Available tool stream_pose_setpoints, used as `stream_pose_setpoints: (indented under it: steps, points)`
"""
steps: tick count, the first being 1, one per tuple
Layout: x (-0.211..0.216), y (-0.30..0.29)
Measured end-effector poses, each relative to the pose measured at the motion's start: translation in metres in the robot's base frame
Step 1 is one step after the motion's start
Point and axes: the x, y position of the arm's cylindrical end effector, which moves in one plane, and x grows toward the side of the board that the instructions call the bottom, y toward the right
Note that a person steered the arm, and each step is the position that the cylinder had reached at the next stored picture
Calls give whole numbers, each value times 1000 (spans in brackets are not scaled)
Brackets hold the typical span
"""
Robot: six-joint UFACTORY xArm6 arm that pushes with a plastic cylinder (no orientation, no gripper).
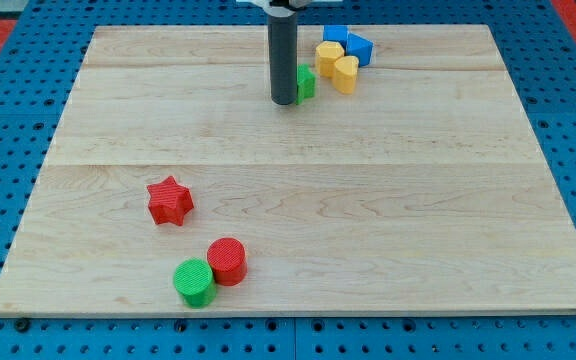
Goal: Move your arm towards red circle
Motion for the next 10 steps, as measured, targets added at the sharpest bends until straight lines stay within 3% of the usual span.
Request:
stream_pose_setpoints:
  steps: [2,3,4,5,6,7,8,9,10]
  points:
    - [-13,11]
    - [-22,1]
    - [-2,-36]
    - [67,-14]
    - [116,72]
    - [225,86]
    - [285,66]
    - [287,28]
    - [287,-49]
